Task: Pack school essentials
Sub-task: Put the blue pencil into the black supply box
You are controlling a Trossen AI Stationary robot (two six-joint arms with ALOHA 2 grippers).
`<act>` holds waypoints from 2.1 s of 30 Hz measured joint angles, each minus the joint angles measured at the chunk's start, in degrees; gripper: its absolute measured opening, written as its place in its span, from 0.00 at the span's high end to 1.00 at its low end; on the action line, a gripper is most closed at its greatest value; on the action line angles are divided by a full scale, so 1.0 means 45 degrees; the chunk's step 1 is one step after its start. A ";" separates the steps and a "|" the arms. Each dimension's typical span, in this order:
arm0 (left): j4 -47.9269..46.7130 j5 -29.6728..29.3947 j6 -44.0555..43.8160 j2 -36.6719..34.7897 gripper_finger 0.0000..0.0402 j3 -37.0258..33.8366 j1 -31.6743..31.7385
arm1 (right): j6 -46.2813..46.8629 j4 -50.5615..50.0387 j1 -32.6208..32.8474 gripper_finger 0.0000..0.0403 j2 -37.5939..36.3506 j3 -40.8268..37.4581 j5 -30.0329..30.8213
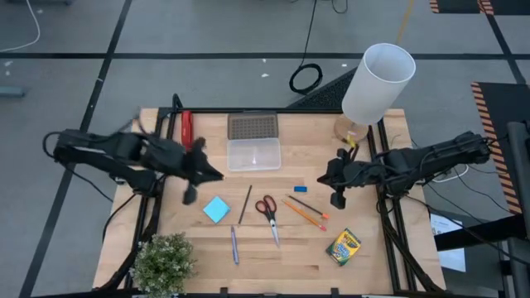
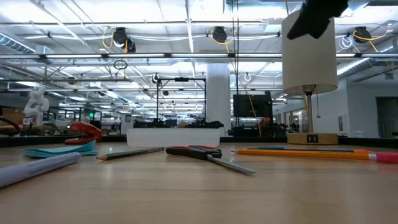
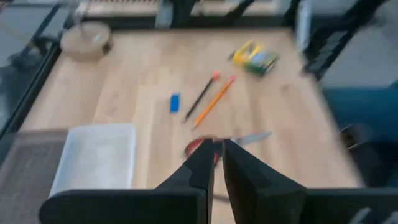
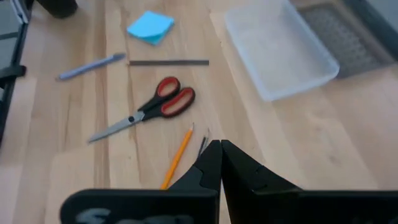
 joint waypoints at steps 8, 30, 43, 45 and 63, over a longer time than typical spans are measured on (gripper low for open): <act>0.3144 0.0001 0.0969 0.1562 0.91 -0.1841 -0.0524 | 0.0734 0.1734 0.0617 1.00 0.0000 -0.1720 -0.0005; 0.3392 0.0075 0.1125 0.1706 0.91 -0.1890 -0.0100 | 0.1358 0.2713 0.2460 0.82 0.3291 -0.3075 -0.0555; 0.3416 0.0075 0.1358 0.1702 0.91 -0.1890 -0.0100 | 0.0654 0.3926 0.2442 0.60 0.5180 -0.3075 -0.0650; 0.3421 0.0075 0.1345 0.1703 0.91 -0.1890 -0.0100 | 0.0478 0.4090 0.2422 0.61 0.5421 -0.3075 -0.0646; 0.3421 0.0071 0.1360 0.1702 0.91 -0.1886 -0.0100 | 0.0824 0.4089 0.1436 0.71 0.6203 -0.3070 -0.1336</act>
